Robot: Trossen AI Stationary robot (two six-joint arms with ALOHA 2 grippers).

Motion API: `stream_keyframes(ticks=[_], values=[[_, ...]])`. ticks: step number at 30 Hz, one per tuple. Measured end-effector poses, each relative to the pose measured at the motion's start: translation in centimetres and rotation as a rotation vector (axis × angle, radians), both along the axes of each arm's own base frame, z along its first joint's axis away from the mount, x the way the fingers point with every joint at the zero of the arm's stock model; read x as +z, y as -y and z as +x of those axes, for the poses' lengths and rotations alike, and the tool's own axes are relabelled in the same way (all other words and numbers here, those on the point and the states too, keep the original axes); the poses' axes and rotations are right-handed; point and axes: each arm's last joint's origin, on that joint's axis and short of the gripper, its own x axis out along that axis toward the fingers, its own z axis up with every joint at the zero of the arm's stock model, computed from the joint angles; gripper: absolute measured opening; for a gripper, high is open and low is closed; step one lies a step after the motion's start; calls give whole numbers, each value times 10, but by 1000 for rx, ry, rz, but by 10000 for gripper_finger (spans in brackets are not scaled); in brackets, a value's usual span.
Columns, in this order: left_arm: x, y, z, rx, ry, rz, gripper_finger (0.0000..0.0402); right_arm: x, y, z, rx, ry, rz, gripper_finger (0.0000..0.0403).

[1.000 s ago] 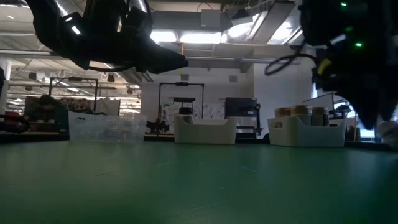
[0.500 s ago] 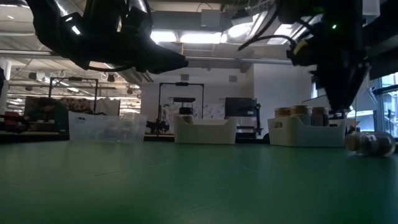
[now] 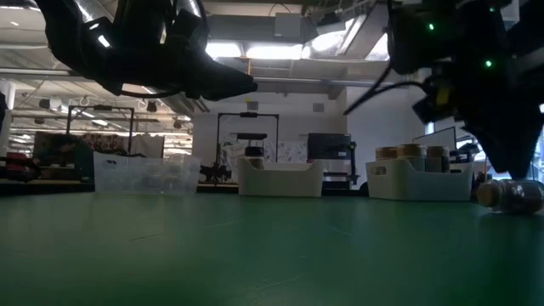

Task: Sort spices by type
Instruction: Put the top small brown seasoning bottle into the top transparent bin

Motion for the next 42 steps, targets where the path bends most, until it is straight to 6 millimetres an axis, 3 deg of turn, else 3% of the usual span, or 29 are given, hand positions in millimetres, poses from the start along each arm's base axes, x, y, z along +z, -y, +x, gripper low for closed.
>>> stream_keyframes(ticks=[11,18,22,27,32,42], values=[[0,0,0,0,0,0,233,-29,3,-11,3,21,-20,261],[0,0,0,1,0,-5,233,-39,4,-15,2,45,-41,195],[0,0,0,0,1,-6,233,-39,4,-14,-19,64,-64,195],[2,0,1,3,11,-33,233,-34,3,-2,-19,246,-96,195],[3,0,2,5,15,-50,233,-32,1,24,39,534,-141,195],[5,3,2,3,31,-145,233,-61,2,52,164,980,-314,197]])
